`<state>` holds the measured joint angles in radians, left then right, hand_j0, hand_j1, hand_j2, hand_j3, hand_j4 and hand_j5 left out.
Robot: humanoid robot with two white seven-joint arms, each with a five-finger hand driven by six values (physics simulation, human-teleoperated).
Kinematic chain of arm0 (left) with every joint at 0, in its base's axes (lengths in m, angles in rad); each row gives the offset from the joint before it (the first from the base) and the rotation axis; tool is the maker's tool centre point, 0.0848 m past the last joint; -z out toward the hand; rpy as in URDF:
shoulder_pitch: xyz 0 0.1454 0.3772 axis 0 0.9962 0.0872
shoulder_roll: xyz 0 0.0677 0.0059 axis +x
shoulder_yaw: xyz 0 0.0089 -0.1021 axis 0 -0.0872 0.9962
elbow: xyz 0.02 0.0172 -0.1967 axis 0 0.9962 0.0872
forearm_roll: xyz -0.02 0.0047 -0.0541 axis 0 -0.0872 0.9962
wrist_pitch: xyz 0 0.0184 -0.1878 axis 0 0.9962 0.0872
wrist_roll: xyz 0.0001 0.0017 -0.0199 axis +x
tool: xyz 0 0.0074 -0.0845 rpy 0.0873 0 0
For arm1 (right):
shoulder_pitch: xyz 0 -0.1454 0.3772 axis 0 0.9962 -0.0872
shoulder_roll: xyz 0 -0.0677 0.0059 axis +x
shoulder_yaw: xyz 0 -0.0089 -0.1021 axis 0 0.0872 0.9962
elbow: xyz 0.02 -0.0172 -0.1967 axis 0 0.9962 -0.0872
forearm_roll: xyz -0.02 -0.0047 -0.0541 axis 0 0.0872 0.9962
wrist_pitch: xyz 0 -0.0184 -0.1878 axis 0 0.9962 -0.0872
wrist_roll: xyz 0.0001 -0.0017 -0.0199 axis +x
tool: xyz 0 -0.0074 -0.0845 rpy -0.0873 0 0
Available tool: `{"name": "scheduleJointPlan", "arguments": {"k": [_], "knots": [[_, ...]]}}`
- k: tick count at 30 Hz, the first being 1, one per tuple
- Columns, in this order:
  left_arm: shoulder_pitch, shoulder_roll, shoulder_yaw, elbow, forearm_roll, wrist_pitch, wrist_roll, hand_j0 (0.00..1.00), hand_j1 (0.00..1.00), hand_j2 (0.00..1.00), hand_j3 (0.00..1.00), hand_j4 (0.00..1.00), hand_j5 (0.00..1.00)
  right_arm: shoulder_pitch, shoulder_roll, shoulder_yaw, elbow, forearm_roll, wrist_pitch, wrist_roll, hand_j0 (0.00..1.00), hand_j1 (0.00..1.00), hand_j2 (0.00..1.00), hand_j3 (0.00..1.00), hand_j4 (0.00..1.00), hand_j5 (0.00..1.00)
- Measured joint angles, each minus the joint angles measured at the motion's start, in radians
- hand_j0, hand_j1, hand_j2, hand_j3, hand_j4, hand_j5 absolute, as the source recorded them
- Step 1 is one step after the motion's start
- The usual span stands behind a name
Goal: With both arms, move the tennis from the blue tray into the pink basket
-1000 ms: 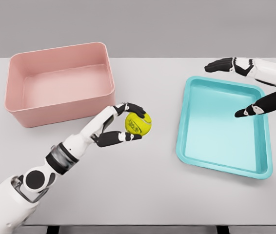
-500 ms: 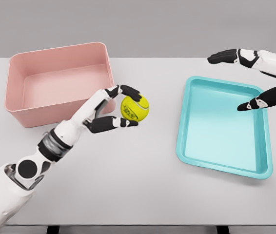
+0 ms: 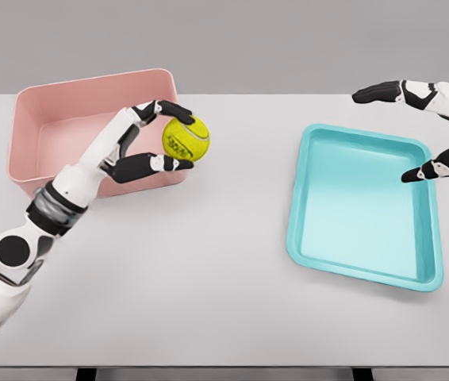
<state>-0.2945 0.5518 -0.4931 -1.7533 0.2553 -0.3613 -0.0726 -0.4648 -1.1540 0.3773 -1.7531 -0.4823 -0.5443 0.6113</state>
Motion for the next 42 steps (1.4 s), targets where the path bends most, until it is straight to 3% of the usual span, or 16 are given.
{"name": "scheduleJointPlan", "arguments": {"k": [11, 26, 28, 32, 38, 42], "knots": [[-0.054, 0.022, 0.069, 0.056, -0.003, 0.107, 0.0, 0.52, 0.52, 0.52, 0.52, 0.52, 0.52, 0.015, -0.004, 0.008, -0.001, 0.001, -0.003, 0.0, 1.0, 1.0, 1.0, 1.0, 1.0, 1.0], [-0.064, 0.05, 0.119, 0.21, -0.006, 0.153, 0.0, 0.54, 0.54, 0.54, 0.54, 0.54, 0.54, 0.041, -0.001, 0.008, -0.001, 0.001, -0.006, 0.0, 1.0, 1.0, 1.0, 1.0, 1.0, 1.0], [-0.064, 0.051, 0.119, 0.234, -0.009, 0.154, -0.001, 0.6, 0.6, 0.6, 0.6, 0.6, 0.6, 0.041, -0.001, 0.008, -0.001, 0.001, -0.007, 0.0, 1.0, 1.0, 1.0, 1.0, 1.0, 1.0], [-0.064, 0.052, 0.119, 0.266, -0.014, 0.155, -0.001, 0.96, 0.96, 0.96, 0.96, 0.96, 0.96, 0.041, -0.001, 0.008, -0.001, 0.001, -0.007, 0.0, 1.0, 1.0, 1.0, 1.0, 1.0, 1.0], [-0.061, 0.062, 0.12, 0.267, -0.012, 0.142, -0.003, 1.0, 1.0, 1.0, 1.0, 1.0, 1.0, 0.041, -0.001, 0.008, -0.001, 0.001, -0.006, 0.0, 1.0, 1.0, 1.0, 1.0, 1.0, 1.0], [-0.041, 0.096, 0.116, 0.204, -0.009, 0.066, -0.007, 1.0, 1.0, 1.0, 1.0, 1.0, 1.0, 0.041, -0.001, 0.008, -0.001, 0.001, -0.006, 0.0, 1.0, 1.0, 1.0, 1.0, 1.0, 1.0]]}}
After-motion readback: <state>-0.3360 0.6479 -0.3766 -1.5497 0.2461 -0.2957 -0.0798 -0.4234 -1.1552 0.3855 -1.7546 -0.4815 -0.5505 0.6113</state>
